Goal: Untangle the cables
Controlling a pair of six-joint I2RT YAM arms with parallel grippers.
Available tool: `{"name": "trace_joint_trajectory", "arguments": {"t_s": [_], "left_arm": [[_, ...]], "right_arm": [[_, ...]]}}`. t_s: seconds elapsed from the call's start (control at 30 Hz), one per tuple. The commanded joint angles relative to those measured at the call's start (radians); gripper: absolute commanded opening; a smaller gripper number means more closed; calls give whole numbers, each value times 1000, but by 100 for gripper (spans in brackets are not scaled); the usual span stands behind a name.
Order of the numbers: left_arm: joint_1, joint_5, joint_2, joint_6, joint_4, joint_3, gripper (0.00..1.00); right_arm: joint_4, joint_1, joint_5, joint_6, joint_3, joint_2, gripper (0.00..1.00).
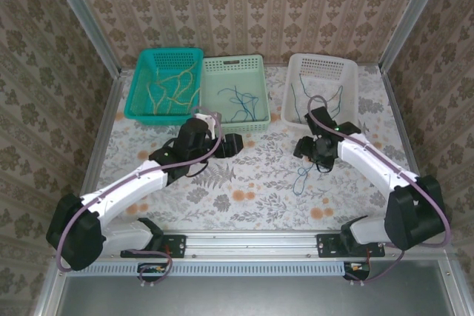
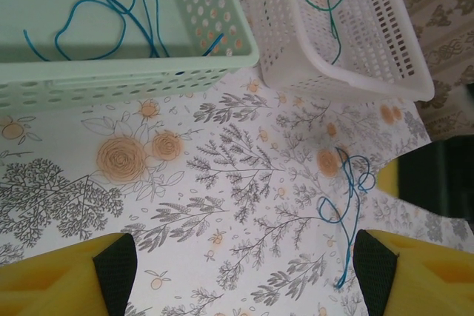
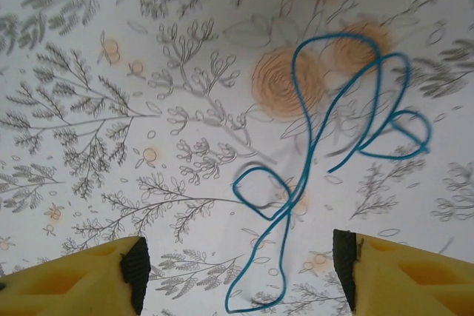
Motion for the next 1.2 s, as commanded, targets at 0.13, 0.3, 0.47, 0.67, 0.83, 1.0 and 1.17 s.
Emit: {"name": "trace_joint_trajectory", "arguments": {"t_s": [0.13, 0.3, 0.47, 0.67, 0.83, 1.0, 1.17], "left_arm": [[-5, 2, -25, 15, 17, 12, 80], [-6, -4, -23, 15, 20, 7, 81], [-7, -1, -15, 16, 22, 17, 81], [-6, -5, -21, 18, 11, 15, 81], [-6, -5, -24, 20, 11, 12, 81], [-44, 109, 12, 145, 20, 69, 80], [-140, 162, 80, 336, -53, 195, 80]], "right_arm": [[28, 34, -53, 53, -53, 47, 64], [56, 43, -84, 75, -92, 46, 59], [83, 61, -93, 79, -94, 100, 58], [103, 62, -77, 73, -63, 135, 42], [75, 85, -10, 88, -33, 83, 9], [106, 111, -9, 135, -4, -59, 0], [112, 133, -66, 124, 92, -132, 0]]}}
